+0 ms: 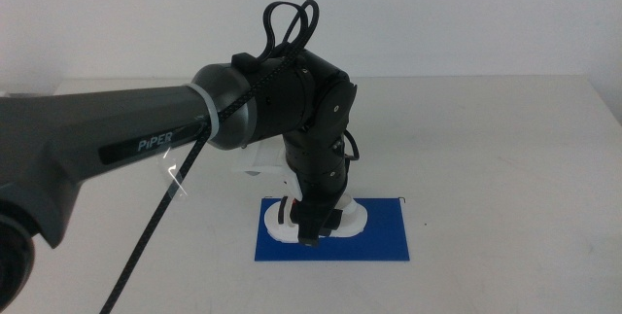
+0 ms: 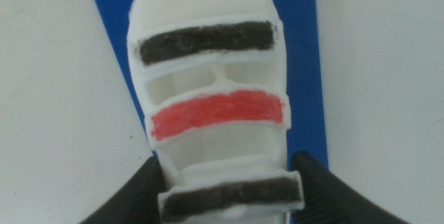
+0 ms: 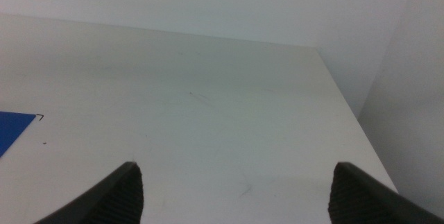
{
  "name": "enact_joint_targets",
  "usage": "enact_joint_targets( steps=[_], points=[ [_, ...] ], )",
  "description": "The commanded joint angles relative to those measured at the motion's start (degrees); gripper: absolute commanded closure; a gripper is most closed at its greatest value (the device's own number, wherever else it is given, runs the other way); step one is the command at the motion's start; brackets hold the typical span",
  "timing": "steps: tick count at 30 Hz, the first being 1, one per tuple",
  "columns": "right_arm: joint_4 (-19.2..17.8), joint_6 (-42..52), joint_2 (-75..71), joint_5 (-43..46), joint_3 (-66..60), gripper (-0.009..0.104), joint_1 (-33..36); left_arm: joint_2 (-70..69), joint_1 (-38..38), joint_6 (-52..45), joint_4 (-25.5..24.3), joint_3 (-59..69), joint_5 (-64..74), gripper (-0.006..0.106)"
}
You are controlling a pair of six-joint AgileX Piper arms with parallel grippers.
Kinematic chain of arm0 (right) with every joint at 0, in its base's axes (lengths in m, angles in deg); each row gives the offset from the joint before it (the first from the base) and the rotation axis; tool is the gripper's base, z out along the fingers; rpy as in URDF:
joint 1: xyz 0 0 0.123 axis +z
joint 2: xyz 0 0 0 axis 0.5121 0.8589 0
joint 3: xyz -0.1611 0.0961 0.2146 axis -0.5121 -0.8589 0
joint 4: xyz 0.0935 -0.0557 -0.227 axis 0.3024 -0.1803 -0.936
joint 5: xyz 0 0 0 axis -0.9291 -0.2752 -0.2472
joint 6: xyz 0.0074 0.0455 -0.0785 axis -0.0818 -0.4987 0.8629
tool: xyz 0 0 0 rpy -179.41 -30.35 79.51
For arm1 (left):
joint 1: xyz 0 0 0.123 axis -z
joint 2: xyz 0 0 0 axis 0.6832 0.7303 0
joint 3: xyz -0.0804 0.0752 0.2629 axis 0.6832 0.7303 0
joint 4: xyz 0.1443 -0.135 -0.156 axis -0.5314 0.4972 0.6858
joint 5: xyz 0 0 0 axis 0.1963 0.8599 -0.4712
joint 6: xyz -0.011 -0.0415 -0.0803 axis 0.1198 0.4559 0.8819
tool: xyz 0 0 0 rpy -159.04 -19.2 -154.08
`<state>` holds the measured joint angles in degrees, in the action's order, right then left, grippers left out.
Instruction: Use one arm to grab the shoe from the table and place it on the mat.
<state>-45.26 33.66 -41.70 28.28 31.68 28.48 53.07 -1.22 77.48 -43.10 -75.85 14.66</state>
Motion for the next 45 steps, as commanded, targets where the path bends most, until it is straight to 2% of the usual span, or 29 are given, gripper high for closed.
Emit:
enact_joint_targets(
  steps=[1,18,19,22,23,33,40,45],
  points=[
    [-0.46,0.59,0.15,4.14,-0.29,0.017,-0.3,-3.13,0.25,1.34,-0.48,-1.58,-0.86,0.097],
    [-0.46,0.59,0.15,4.14,-0.29,0.017,-0.3,2.95,0.25,1.34,-0.22,-1.58,-3.24,0.097],
    [-0.46,0.59,0.15,4.14,-0.29,0.017,-0.3,2.96,0.25,1.34,0.13,-1.58,-3.12,0.034],
    [-0.46,0.59,0.15,4.14,-0.29,0.017,-0.3,2.77,0.25,1.34,0.25,-1.58,-2.95,0.009],
    [-0.46,0.59,0.15,4.14,-0.29,0.017,-0.3,2.62,0.25,1.34,0.25,-1.58,-2.92,0.006],
    [-0.46,0.59,0.15,4.14,-0.29,0.017,-0.3,-0.32,0.25,1.34,0.62,-6.31,6.77,0.007],
    [-0.46,0.59,0.15,4.14,-0.29,0.017,-0.3,-7.72,0.25,1.09,0.55,-10.13,15.17,0.007],
    [-0.46,0.59,0.15,4.14,-0.29,0.017,-0.3,-14.62,0.25,-1.84,-2.62,-10.99,20.51,0.007]
  ],
)
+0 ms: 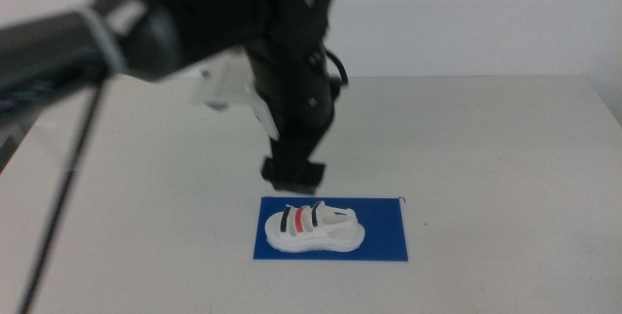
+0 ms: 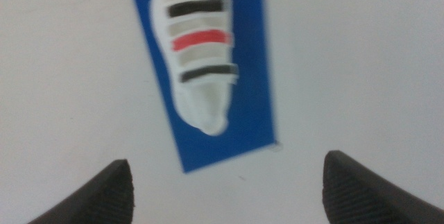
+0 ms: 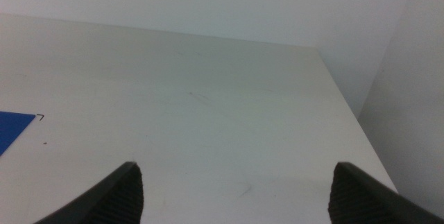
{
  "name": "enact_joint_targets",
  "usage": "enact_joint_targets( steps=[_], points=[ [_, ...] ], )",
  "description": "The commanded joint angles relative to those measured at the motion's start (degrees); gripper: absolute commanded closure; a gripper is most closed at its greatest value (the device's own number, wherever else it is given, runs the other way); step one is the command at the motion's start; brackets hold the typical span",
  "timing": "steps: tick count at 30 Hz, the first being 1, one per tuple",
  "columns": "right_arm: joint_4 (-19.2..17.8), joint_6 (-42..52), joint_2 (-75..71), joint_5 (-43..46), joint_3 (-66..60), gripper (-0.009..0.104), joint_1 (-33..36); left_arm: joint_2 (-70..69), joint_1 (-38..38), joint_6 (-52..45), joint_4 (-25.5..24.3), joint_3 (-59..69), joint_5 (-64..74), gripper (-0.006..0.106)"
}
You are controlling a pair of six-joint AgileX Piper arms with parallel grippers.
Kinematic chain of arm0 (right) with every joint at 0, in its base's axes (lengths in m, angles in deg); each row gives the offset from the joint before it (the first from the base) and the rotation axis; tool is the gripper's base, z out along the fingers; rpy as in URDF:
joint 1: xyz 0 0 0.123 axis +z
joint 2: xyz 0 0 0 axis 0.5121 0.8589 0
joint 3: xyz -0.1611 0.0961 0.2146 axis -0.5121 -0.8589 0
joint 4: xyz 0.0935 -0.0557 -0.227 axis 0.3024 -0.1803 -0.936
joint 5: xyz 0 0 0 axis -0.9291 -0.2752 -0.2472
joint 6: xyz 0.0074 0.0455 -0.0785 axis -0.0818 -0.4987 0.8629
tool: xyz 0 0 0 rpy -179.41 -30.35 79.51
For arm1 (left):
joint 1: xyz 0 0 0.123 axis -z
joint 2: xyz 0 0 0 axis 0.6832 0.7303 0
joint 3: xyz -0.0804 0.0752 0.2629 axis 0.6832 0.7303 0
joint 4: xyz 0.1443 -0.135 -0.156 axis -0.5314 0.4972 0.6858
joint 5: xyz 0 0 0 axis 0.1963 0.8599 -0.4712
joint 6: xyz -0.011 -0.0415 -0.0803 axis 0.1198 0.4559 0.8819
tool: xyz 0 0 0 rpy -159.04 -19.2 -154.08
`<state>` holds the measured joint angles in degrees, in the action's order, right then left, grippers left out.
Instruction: Use one arm to grab the shoe from the table and place it on the mat.
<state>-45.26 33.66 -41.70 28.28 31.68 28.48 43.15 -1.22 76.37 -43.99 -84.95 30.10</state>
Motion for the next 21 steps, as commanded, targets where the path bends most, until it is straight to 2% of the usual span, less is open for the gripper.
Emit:
enact_joint_targets(
  steps=[1,3,6,8,11,13,16,18,21],
  points=[
    [-0.46,0.59,0.15,4.14,-0.29,0.017,-0.3,-6.0,0.25,-1.31,-2.68,-1.89,5.02,0.007],
    [-0.46,0.59,0.15,4.14,-0.29,0.017,-0.3,-8.05,0.25,-3.67,-4.76,-1.89,5.02,0.007],
    [-0.46,0.59,0.15,4.14,-0.29,0.017,-0.3,-10.71,0.25,-15.07,-10.47,-1.83,5.02,0.007],
    [-0.46,0.59,0.15,4.14,-0.29,0.017,-0.3,-12.7,0.25,-26.04,-15.03,-1.83,5.02,0.007],
    [-0.46,0.59,0.15,4.14,-0.29,0.017,-0.3,-15.88,0.25,-47.53,-20.14,-1.83,5.02,0.007],
    [-0.46,0.59,0.15,4.14,-0.29,0.017,-0.3,-18.12,0.25,-63.58,-21.66,-1.83,5.02,0.007],
    [-0.46,0.59,0.15,4.14,-0.29,0.017,-0.3,-20.24,0.25,-82.43,-22.28,-1.64,5.02,0.007],
    [-0.46,0.59,0.15,4.14,-0.29,0.017,-0.3,-22.19,0.09,-88.2,-22.94,-0.66,4.88,0.007],
    [-0.46,0.59,0.15,4.14,-0.29,0.017,-0.3,-28.35,-2.69,-88.88,-24.13,3.92,1.98,0.007]
  ],
)
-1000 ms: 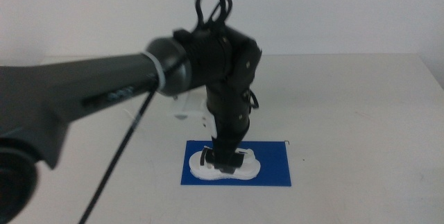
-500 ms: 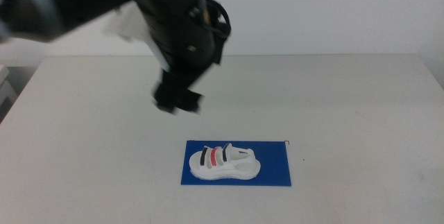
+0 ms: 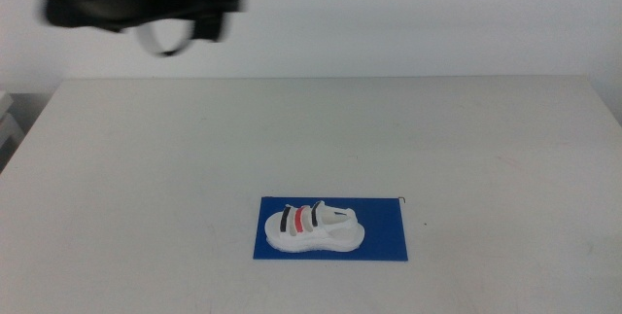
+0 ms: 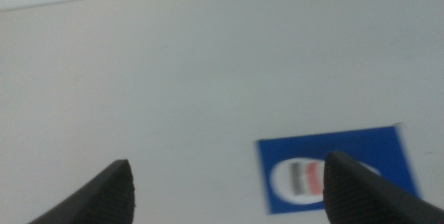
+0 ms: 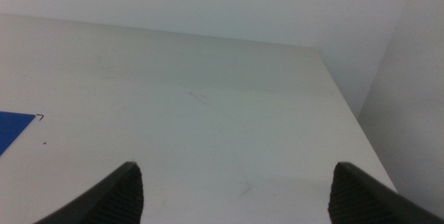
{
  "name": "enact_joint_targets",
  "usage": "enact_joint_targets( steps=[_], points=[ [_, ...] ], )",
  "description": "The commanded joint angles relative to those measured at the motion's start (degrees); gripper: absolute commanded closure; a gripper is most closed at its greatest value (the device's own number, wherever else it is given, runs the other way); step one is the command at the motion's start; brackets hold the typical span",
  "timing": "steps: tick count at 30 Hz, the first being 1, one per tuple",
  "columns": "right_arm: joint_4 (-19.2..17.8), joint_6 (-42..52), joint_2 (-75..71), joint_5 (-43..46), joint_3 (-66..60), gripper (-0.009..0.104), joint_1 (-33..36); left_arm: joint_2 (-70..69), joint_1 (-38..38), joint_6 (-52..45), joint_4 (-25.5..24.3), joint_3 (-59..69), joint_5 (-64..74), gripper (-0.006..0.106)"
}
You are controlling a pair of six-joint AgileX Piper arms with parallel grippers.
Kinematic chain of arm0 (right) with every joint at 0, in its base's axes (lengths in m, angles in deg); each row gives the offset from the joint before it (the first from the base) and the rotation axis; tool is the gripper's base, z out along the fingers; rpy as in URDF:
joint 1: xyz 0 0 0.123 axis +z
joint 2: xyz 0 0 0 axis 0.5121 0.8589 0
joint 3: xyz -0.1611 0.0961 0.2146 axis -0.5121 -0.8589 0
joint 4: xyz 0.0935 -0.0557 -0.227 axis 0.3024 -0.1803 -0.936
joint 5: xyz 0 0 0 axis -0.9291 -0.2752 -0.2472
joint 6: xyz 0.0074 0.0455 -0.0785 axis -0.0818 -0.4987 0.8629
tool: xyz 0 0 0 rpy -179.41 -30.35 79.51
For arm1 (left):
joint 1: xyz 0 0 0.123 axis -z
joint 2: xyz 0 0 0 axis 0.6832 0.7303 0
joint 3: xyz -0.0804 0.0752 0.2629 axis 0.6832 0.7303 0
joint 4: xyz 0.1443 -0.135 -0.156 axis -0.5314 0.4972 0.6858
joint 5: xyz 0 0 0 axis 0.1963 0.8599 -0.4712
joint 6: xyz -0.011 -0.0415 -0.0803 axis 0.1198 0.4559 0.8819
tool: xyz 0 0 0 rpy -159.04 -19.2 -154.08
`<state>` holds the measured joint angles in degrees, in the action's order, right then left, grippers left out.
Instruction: Use one arm to grab the shoe from the table and place it on the mat.
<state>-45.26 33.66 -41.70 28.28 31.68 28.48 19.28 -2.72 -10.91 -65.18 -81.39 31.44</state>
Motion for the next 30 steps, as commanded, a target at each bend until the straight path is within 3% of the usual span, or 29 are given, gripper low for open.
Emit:
enact_joint_targets(
  steps=[1,7,11,17,19,25,30],
  points=[
    [-0.46,0.59,0.15,4.14,-0.29,0.017,-0.3,-6.98,-2.73,-1.78,-2.88,3.28,-1.45,0.007],
    [-0.46,0.59,0.15,4.14,-0.29,0.017,-0.3,-24.22,-9.39,-4.86,-2.59,25.67,-19.42,0.007],
    [-0.46,0.59,0.15,4.14,-0.29,0.017,-0.3,-37.16,-9.72,-1.92,-5.41,40.55,-31.26,0.007],
    [-0.46,0.6,0.15,4.17,-0.29,0.017,-0.3,-50.71,-9.72,8.67,-14.21,52.3,-32.49,0.007],
    [-0.46,0.6,0.15,4.17,-0.29,0.017,-0.3,-55.23,-9.72,8.57,-14.27,55.58,-32.49,0.007],
    [-0.46,0.6,0.15,4.17,-0.29,0.017,-0.3,-65.08,-11.62,-3.09,-7.57,63.23,-33.55,0.007],
    [-0.46,0.6,0.15,4.17,-0.29,0.017,-0.3,-68.78,-20.34,-12.34,1.86,68.76,-37.59,0.007]
  ],
)
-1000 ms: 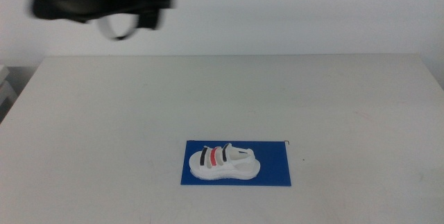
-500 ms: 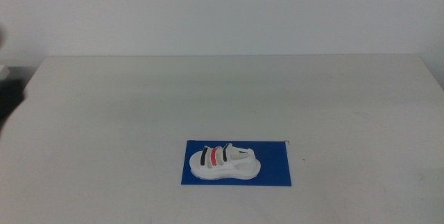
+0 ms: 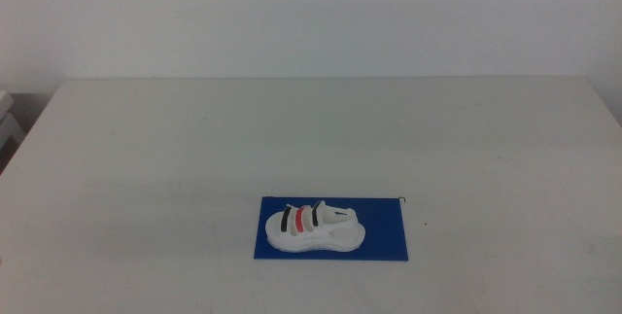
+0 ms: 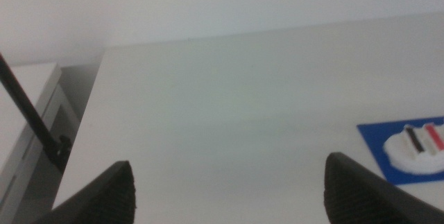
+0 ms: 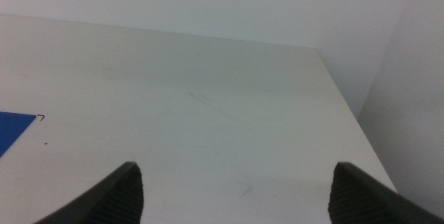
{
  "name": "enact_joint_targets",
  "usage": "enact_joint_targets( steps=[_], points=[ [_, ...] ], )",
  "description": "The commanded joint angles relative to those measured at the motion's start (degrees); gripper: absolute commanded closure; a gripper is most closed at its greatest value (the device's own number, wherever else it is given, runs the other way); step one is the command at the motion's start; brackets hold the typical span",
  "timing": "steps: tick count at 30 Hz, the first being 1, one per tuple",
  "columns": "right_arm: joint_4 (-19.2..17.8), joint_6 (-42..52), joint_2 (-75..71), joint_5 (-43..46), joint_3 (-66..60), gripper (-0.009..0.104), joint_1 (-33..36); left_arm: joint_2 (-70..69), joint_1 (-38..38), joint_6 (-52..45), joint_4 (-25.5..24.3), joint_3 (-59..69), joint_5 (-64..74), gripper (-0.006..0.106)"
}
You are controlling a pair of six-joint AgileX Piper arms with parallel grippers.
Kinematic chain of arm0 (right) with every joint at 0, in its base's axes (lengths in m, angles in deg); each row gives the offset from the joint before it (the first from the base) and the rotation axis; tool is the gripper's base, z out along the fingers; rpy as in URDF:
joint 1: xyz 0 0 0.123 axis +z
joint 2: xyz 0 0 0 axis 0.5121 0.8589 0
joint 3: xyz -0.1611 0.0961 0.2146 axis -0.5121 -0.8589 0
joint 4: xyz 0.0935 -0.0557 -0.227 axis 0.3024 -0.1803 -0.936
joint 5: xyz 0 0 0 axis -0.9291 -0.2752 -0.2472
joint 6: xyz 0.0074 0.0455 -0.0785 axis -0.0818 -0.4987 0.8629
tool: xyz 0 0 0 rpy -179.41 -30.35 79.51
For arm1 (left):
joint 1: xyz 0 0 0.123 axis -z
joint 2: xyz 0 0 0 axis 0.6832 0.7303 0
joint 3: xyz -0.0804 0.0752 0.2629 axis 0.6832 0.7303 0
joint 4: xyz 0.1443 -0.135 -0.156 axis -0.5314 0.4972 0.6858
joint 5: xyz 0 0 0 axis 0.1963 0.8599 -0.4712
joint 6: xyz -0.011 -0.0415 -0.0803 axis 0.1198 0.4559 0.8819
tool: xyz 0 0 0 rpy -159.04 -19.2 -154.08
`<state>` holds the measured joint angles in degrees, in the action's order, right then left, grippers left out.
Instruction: Use one arm to grab the shoe from the table and place it on the mat.
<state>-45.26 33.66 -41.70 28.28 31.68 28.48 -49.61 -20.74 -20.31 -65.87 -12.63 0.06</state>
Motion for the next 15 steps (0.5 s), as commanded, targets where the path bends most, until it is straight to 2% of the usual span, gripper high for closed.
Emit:
enact_joint_targets(
  steps=[1,12,13,15],
  points=[
    [-0.46,0.6,0.15,4.17,-0.29,0.017,-0.3,-0.17,-4.01,-4.55,4.8,0.97,-7.99,0.007],
    [-0.46,0.6,0.15,4.17,-0.29,0.017,-0.3,-0.96,-21.23,-23.91,29.92,18.13,-36.25,0.007],
    [-0.46,0.6,0.15,4.17,-0.29,0.017,-0.3,-1.43,-22.13,-24.27,31.76,19.21,-37.06,0.007],
    [-0.46,0.6,0.15,4.17,-0.29,0.017,-0.3,-3.07,-23.72,-24.52,32.41,21.33,-38.19,0.007]
  ],
)
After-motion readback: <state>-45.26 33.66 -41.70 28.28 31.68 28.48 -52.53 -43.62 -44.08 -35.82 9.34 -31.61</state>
